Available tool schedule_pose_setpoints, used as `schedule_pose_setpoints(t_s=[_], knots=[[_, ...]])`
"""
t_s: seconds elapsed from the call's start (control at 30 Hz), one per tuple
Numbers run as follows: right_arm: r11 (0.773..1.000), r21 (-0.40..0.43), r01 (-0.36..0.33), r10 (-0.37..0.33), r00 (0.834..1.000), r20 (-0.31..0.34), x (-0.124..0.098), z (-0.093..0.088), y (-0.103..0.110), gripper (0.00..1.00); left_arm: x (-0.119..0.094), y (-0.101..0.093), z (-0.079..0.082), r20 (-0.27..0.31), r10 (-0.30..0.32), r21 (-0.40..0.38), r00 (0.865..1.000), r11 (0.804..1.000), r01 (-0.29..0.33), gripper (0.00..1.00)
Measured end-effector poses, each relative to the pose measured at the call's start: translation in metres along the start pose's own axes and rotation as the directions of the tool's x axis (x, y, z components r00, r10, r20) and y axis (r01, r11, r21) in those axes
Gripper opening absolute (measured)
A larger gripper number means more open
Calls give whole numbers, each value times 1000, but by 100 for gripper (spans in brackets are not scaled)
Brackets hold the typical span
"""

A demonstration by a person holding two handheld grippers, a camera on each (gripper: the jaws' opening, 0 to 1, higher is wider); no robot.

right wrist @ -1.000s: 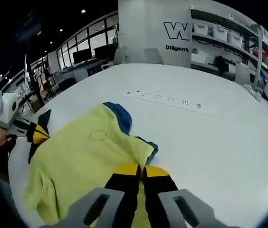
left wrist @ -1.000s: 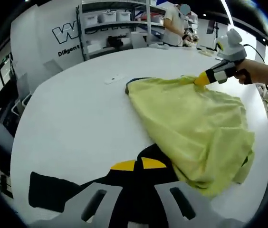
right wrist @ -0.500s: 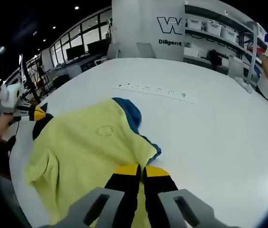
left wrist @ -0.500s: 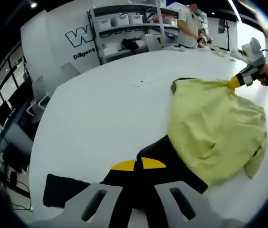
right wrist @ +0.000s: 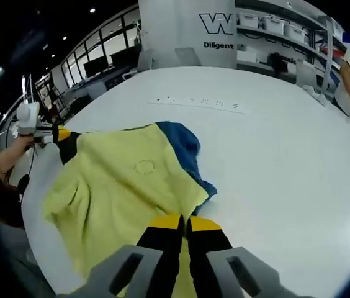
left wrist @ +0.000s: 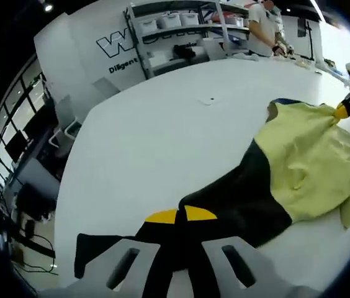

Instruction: Fold the garment on the visible template until the final outline fits inside the template.

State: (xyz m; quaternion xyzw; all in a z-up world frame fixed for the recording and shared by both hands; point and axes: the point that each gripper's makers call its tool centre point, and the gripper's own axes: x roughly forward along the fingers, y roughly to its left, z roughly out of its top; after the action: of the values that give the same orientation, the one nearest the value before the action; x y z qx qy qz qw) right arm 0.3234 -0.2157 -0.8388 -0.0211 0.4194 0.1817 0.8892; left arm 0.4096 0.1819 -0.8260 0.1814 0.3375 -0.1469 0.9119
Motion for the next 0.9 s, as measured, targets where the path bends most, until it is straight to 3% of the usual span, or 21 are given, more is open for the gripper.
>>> schedule_pose_setpoints(t_s=[0.03,0.1,0.3,0.4,0.47,0.63,0.7,0.8,0.83,0.9], knots=[[1000,2,1,-1,1000,-5,0,-2,0,0,0,2,1,2,6,-26,1000,1000,-6,4],[1000,-4,-1,1,1000,-26,-2,-7,2,0,-3,10,2,-1,52,2,999,999,-52,4],[999,-29,-21,19,997,-76,-7,-21,14,0,-4,4,-14,-64,36,-21,997,999,-37,4],[998,-60,-21,16,997,-72,-11,-22,17,0,-8,-2,-17,-88,28,6,996,1000,-27,4],[990,-136,-28,24,999,-27,-11,-16,18,0,-12,-3,-20,-107,34,26,994,999,-31,4],[992,-118,-32,27,998,-48,-11,-27,15,0,-10,-8,-30,-155,24,24,988,999,-20,4],[993,-116,-33,28,999,-47,-10,-28,16,0,-11,-10,-29,-152,12,22,988,1000,-9,7],[994,-108,-33,30,999,-38,-10,-26,16,0,-15,-9,-14,-106,23,46,994,999,-18,16],[994,-104,-29,26,999,-33,-10,-24,16,0,-18,-3,-7,-99,66,107,993,993,-56,16],[997,-68,-18,18,1000,-3,-13,-17,13,0,-18,-5,5,-70,67,156,995,986,-56,14]])
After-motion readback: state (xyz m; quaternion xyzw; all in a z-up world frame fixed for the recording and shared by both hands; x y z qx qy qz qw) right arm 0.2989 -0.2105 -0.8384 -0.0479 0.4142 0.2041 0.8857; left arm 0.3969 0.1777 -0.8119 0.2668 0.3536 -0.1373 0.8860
